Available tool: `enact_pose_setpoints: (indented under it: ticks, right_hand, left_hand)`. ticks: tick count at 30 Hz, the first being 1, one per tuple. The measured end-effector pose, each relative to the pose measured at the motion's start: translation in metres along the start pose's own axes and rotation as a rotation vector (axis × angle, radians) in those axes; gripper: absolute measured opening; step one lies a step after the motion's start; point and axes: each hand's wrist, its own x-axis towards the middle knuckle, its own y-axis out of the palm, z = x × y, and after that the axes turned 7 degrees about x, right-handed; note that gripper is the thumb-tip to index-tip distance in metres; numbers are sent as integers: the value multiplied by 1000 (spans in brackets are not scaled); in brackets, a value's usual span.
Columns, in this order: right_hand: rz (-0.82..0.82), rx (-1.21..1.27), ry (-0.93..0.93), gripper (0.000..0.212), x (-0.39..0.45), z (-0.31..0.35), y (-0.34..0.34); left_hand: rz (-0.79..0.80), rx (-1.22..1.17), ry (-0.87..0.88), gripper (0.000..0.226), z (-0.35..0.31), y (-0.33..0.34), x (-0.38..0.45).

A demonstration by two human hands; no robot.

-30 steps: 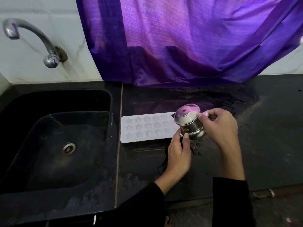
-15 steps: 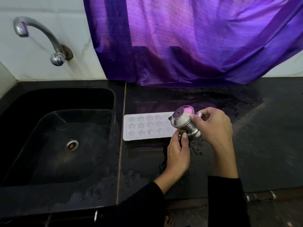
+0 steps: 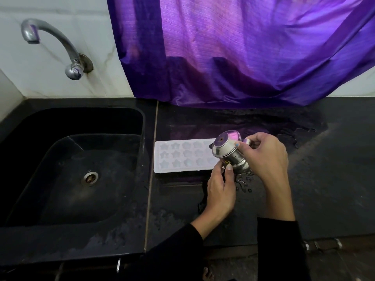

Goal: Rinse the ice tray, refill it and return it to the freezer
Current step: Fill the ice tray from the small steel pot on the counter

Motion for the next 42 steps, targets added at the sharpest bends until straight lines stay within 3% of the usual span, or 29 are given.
enact_pose_setpoints:
  ticks: [12, 17, 24, 42]
  right_hand:
    - [-3, 143, -5, 16, 5, 1, -4]
    - [21, 171, -23, 17, 6, 7, 2]
    - [86, 50, -35, 18, 6, 19, 13]
    - [115, -13, -72, 17, 8, 26, 18]
  left_hand:
    - [-43, -7, 25, 36, 0, -7, 5]
    - [-59, -19, 22, 21, -3, -11, 6]
    - [-57, -10, -25, 35, 2, -17, 6]
    - [-23, -15, -44, 42, 6, -22, 7]
